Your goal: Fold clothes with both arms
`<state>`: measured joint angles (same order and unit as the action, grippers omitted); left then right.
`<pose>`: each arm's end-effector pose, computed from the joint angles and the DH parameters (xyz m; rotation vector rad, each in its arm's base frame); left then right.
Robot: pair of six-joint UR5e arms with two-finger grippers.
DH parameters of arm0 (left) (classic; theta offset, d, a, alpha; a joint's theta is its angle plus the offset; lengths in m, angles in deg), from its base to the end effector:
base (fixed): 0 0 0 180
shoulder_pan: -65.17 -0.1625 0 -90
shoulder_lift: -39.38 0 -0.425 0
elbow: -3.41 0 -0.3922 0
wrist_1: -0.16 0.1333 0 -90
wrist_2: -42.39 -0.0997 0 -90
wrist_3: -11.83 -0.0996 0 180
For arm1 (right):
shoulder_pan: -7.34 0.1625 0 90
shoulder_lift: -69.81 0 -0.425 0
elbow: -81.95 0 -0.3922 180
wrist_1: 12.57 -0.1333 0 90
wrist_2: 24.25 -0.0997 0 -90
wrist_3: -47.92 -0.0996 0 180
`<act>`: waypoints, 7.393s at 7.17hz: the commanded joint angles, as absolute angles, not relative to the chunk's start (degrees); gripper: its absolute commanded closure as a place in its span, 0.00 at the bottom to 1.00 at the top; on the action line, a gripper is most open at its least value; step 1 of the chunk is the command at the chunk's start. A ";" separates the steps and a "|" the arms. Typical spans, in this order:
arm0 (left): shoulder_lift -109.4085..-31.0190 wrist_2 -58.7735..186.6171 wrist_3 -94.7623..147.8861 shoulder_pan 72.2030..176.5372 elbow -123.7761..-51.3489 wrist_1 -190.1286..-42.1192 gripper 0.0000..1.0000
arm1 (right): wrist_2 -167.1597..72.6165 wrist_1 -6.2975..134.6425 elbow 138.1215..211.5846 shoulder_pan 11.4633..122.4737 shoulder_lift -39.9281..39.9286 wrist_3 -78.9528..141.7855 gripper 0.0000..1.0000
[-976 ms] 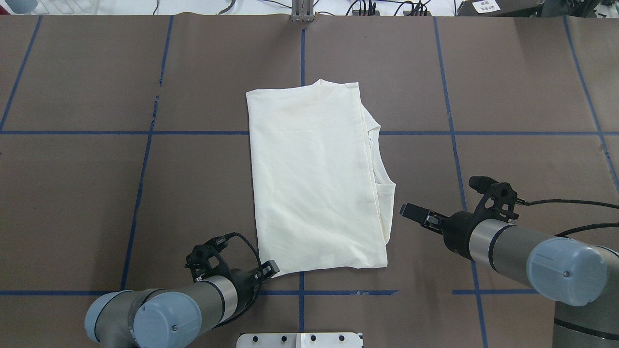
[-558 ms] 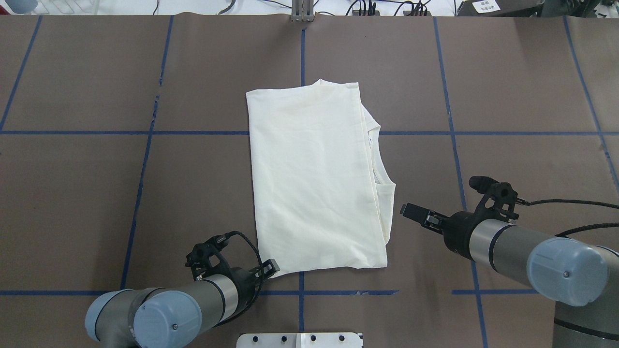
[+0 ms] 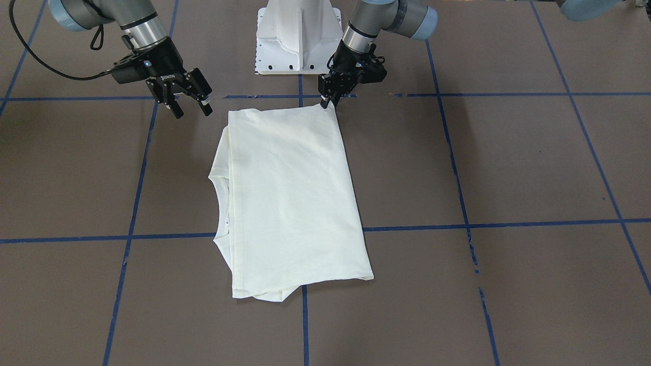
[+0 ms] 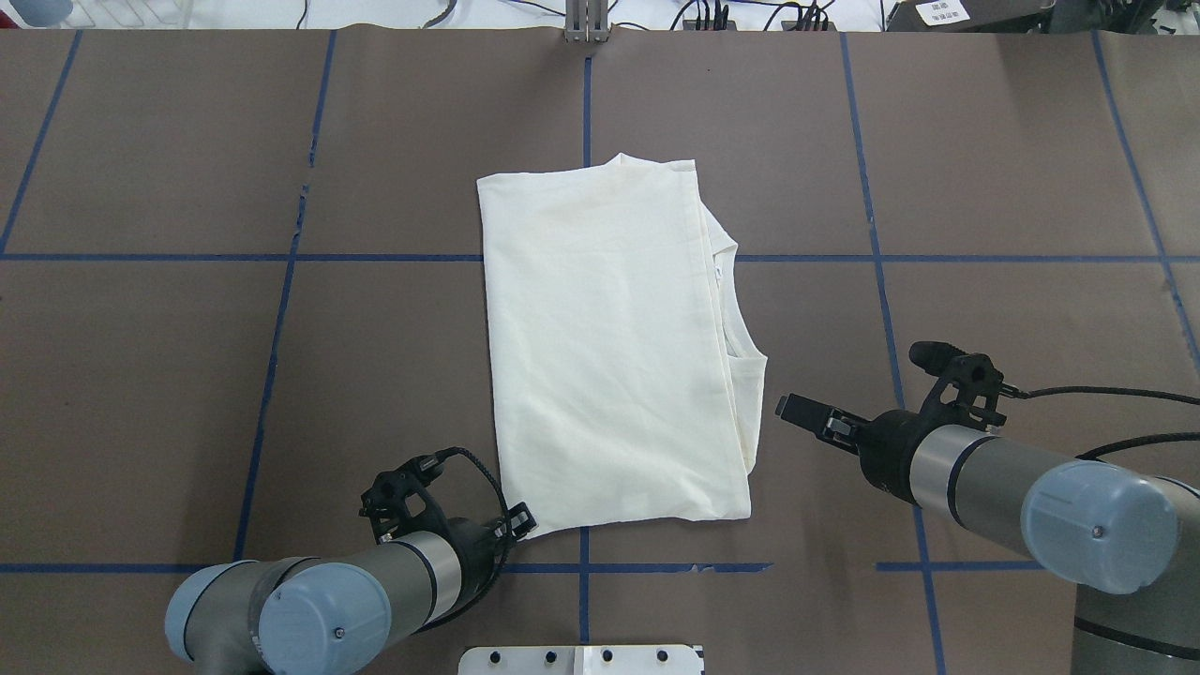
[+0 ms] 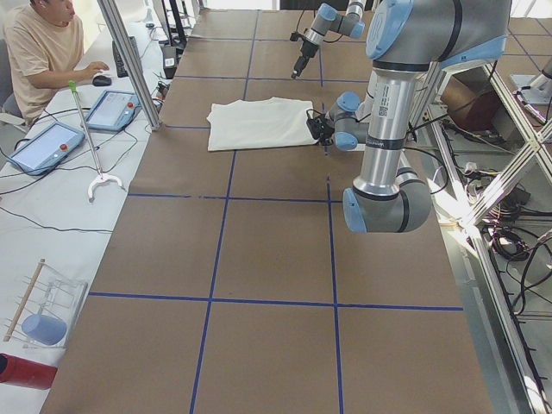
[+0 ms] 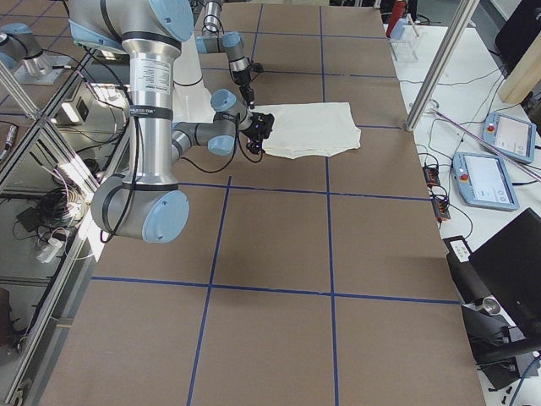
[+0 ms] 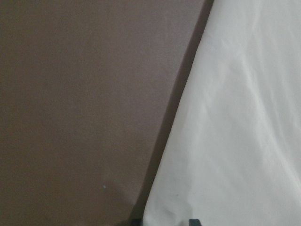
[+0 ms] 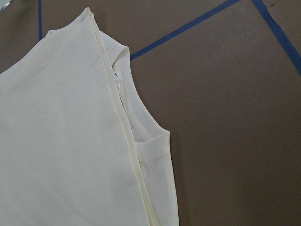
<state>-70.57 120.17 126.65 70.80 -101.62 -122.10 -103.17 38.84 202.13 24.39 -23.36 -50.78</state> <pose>0.5767 -0.2120 0.2829 -0.0094 1.2034 -0.5920 -0.3914 -0.2795 0.3583 0.2574 -1.1391 0.5085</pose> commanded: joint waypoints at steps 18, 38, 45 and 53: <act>-70.92 120.26 126.35 70.27 -101.80 -122.54 1.00 | -94.31 63.63 193.31 16.40 -7.45 -62.39 0.16; -74.87 127.64 113.03 76.74 -133.20 -87.47 1.00 | -94.91 86.30 210.40 15.75 2.62 -68.02 1.00; -79.89 130.72 103.78 88.81 -112.55 -95.01 1.00 | -99.75 81.94 188.77 27.46 9.78 -61.77 1.00; -82.09 130.72 93.44 90.66 -100.03 -104.86 0.00 | -103.58 74.17 180.64 31.05 12.05 -50.02 0.00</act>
